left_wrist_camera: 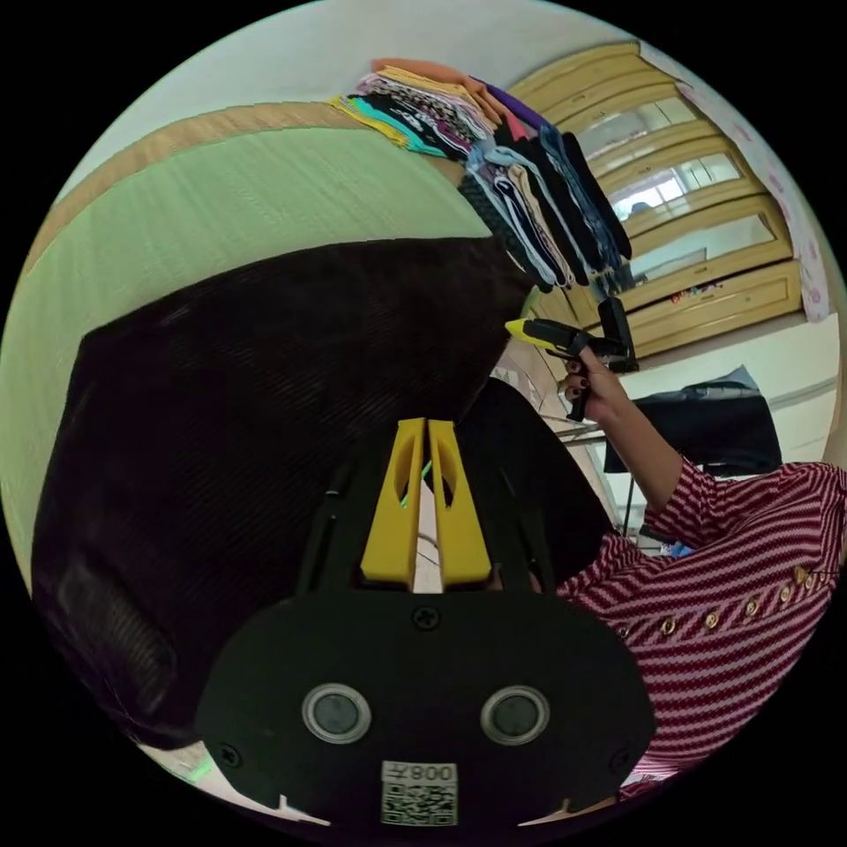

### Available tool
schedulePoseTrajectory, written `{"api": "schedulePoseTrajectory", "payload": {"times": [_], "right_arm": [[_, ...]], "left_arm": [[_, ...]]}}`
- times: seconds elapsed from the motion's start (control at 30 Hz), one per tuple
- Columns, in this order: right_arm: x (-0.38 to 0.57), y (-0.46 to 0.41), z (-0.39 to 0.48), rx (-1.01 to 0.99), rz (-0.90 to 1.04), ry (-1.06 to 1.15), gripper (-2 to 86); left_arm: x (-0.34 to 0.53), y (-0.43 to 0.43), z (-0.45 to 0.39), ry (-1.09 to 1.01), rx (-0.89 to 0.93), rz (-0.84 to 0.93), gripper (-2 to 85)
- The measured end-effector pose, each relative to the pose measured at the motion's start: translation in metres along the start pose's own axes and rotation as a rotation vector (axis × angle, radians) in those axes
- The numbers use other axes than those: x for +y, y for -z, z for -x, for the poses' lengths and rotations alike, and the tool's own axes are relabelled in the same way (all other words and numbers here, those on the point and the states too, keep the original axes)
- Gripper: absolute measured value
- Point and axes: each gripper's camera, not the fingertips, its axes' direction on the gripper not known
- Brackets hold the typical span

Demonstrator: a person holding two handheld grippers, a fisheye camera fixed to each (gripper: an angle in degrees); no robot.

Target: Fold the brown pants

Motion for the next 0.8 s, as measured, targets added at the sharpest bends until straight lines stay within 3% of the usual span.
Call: {"api": "schedulePoseTrajectory", "payload": {"times": [0.23, 0.47, 0.53, 0.8], "right_arm": [[-0.004, 0.111, -0.092, -0.036, -0.235, -0.063, 1.0], [-0.036, 0.148, -0.162, 0.118, -0.246, -0.142, 0.1], [-0.030, 0.154, -0.190, 0.009, -0.245, -0.157, 0.1], [0.018, 0.192, -0.221, -0.082, -0.316, -0.127, 1.2]], "left_arm": [[-0.103, -0.041, -0.104, -0.206, -0.012, 0.158, 4.0], [-0.167, -0.061, -0.189, -0.267, -0.060, 0.214, 5.5], [-0.178, -0.067, -0.209, -0.279, -0.095, 0.236, 6.5], [-0.202, -0.082, -0.305, -0.441, -0.327, 0.316, 8.5]]}}
